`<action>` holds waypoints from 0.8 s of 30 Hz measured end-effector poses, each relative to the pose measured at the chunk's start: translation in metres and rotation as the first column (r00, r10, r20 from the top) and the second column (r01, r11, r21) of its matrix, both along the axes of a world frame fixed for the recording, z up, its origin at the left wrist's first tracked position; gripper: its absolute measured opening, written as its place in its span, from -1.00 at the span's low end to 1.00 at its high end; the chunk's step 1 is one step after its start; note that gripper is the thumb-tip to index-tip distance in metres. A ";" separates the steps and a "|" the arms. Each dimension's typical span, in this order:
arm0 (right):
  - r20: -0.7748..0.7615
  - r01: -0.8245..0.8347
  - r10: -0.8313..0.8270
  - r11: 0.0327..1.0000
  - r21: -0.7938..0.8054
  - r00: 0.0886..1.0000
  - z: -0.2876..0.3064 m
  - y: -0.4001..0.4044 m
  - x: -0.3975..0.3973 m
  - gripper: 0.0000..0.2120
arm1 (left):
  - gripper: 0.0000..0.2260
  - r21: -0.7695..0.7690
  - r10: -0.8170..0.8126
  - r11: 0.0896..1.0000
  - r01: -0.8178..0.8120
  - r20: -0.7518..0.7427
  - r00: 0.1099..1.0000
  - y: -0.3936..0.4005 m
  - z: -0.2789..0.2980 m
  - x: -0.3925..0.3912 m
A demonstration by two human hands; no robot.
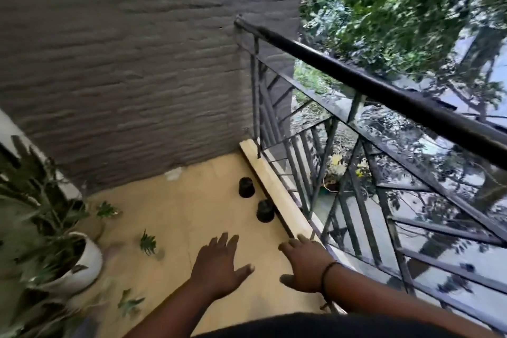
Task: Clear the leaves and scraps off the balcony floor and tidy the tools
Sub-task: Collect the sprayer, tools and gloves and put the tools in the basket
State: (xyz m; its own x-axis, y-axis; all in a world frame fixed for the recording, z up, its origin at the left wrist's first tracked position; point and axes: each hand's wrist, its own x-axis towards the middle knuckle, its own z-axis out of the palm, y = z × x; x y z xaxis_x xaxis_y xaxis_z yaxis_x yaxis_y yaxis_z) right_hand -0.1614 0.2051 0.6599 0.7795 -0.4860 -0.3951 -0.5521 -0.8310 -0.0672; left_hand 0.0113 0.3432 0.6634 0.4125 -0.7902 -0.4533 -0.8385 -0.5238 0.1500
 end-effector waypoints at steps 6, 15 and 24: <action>-0.001 -0.089 0.089 0.996 0.024 0.996 -0.014 -0.055 0.071 -0.31 | -0.19 0.056 0.103 0.993 -0.102 -0.002 0.995 -0.012 -0.018 0.060; -0.126 0.006 -0.003 1.000 0.028 0.992 -0.033 -0.132 0.186 -0.28 | -0.18 0.041 0.048 0.998 -0.047 -0.021 0.999 -0.099 -0.043 0.212; -0.178 0.299 -0.272 0.942 0.150 0.946 -0.059 -0.210 0.257 -0.27 | -0.16 0.024 -0.034 0.999 0.034 -0.010 0.999 -0.219 -0.047 0.379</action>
